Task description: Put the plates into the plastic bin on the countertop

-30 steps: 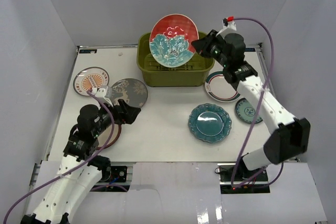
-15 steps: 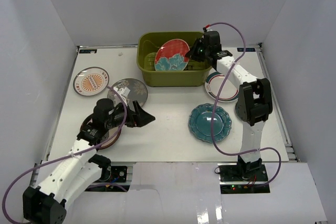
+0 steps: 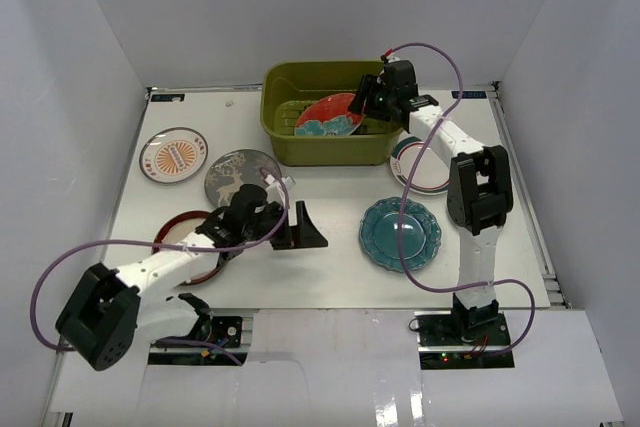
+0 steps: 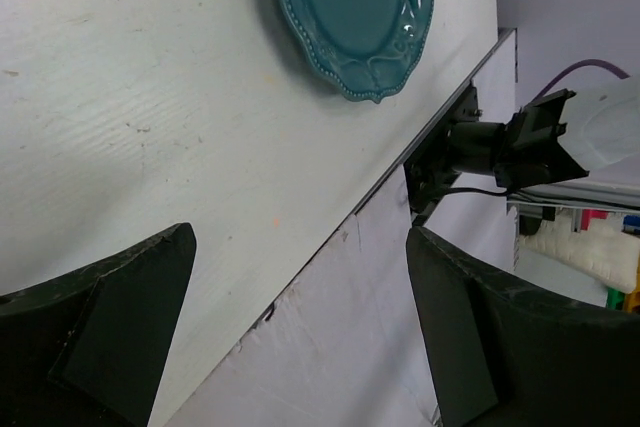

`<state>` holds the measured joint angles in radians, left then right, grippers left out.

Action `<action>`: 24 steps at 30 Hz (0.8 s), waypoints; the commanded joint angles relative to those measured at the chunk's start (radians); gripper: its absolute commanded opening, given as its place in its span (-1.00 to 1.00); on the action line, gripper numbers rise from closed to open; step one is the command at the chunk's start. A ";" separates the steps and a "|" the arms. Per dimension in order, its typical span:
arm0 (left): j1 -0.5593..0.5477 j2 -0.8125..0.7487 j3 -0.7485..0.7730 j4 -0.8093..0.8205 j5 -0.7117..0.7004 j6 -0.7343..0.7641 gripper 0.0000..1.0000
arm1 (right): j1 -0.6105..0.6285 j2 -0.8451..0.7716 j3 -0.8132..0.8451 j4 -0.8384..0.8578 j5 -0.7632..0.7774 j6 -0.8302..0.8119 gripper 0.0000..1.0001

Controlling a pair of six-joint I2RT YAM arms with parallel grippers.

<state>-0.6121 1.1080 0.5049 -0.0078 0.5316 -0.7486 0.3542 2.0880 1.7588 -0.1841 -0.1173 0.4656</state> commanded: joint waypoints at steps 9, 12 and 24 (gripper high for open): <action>-0.186 0.335 0.225 0.101 -0.211 -0.026 0.70 | 0.028 -0.055 0.096 0.003 0.065 -0.127 0.90; -0.210 0.430 0.271 0.130 -0.228 -0.035 0.61 | 0.028 -0.097 0.116 -0.008 0.030 -0.128 0.86; -0.230 0.751 0.399 0.307 -0.234 -0.041 0.45 | 0.028 -0.574 -0.390 0.282 -0.180 -0.015 0.88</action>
<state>-0.8375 1.8137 0.8745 0.2478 0.3172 -0.7963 0.3817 1.6104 1.4960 -0.0608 -0.2165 0.3973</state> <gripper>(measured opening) 0.739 0.970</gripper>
